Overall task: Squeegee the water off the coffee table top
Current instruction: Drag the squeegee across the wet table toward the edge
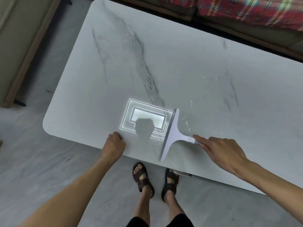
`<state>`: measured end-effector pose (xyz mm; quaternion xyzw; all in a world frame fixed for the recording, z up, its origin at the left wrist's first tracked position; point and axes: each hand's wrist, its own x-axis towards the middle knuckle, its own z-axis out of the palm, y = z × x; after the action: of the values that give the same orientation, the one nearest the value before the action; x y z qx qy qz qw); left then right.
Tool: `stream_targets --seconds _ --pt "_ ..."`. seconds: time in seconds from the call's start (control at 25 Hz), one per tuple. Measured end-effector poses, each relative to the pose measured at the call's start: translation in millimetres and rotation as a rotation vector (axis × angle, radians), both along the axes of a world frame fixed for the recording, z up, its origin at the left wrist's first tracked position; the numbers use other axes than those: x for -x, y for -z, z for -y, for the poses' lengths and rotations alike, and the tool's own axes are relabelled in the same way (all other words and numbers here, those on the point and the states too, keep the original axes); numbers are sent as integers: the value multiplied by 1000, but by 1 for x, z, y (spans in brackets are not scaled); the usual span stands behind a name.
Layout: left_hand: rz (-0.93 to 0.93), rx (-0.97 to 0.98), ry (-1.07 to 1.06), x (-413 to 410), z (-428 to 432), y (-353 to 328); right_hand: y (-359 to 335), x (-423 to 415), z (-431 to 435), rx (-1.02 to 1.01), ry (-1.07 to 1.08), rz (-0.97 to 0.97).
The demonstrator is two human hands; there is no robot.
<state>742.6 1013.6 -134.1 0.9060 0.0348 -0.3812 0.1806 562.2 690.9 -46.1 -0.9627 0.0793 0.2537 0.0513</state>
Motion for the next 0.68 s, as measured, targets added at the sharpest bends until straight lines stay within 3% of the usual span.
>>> stream_targets --seconds 0.12,0.24,0.48,0.68 --pt "208 11 -309 -8 -8 -13 14 -49 -62 -248 -132 20" --pt "204 19 -469 -22 -45 -18 48 -117 -151 -407 -375 -12" --pt "283 -55 -508 -62 -133 -31 83 -220 -249 -451 -441 131" --pt "190 -15 -392 -65 -141 -27 94 -246 -246 -403 -363 173"
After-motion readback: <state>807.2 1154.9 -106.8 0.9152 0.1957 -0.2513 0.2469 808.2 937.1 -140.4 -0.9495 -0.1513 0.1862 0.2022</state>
